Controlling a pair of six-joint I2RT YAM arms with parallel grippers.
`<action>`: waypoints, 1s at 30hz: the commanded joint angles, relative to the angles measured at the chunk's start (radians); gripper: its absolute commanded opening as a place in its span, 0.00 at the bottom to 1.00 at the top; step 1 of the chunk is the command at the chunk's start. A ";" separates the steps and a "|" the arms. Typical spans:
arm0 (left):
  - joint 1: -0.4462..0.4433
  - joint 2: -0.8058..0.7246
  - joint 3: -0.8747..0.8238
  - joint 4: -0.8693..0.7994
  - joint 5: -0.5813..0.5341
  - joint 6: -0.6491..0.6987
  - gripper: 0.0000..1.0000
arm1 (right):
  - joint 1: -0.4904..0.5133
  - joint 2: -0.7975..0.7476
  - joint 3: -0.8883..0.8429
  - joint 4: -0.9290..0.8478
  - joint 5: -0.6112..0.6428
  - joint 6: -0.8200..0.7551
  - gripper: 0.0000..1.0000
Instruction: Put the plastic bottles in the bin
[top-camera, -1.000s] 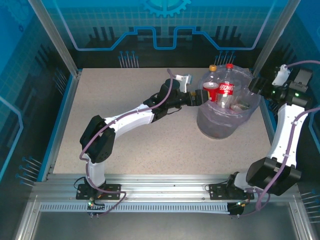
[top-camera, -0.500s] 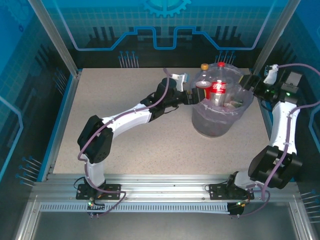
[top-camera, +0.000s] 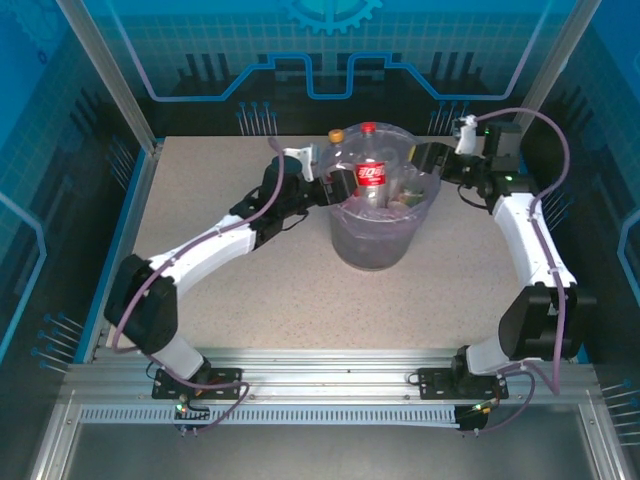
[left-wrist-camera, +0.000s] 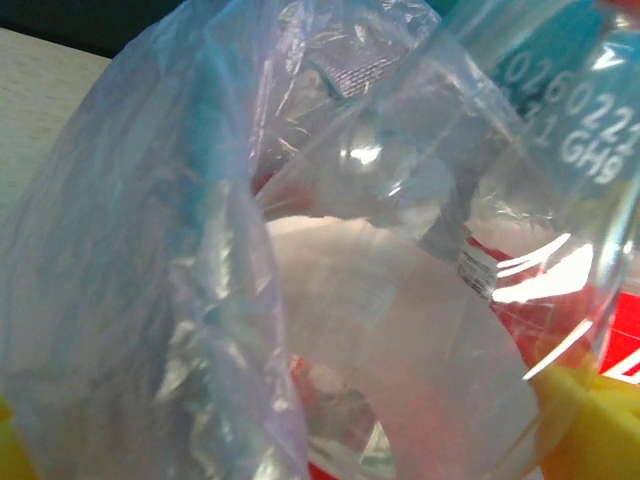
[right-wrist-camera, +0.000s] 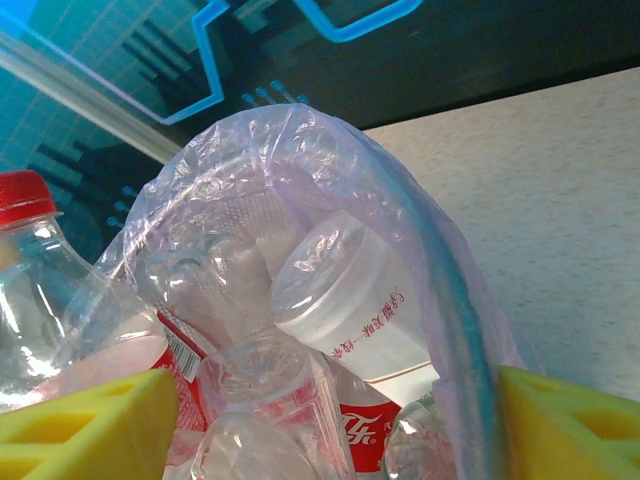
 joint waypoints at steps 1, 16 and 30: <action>0.001 -0.116 -0.056 -0.069 -0.063 0.080 0.99 | 0.116 0.068 0.000 -0.055 -0.027 0.046 0.79; 0.050 -0.365 -0.189 -0.211 -0.122 0.172 0.99 | 0.193 0.108 0.219 -0.136 0.068 -0.009 0.84; 0.188 -0.542 -0.034 -0.545 -0.160 0.385 0.99 | -0.021 -0.089 0.162 -0.289 0.266 -0.217 1.00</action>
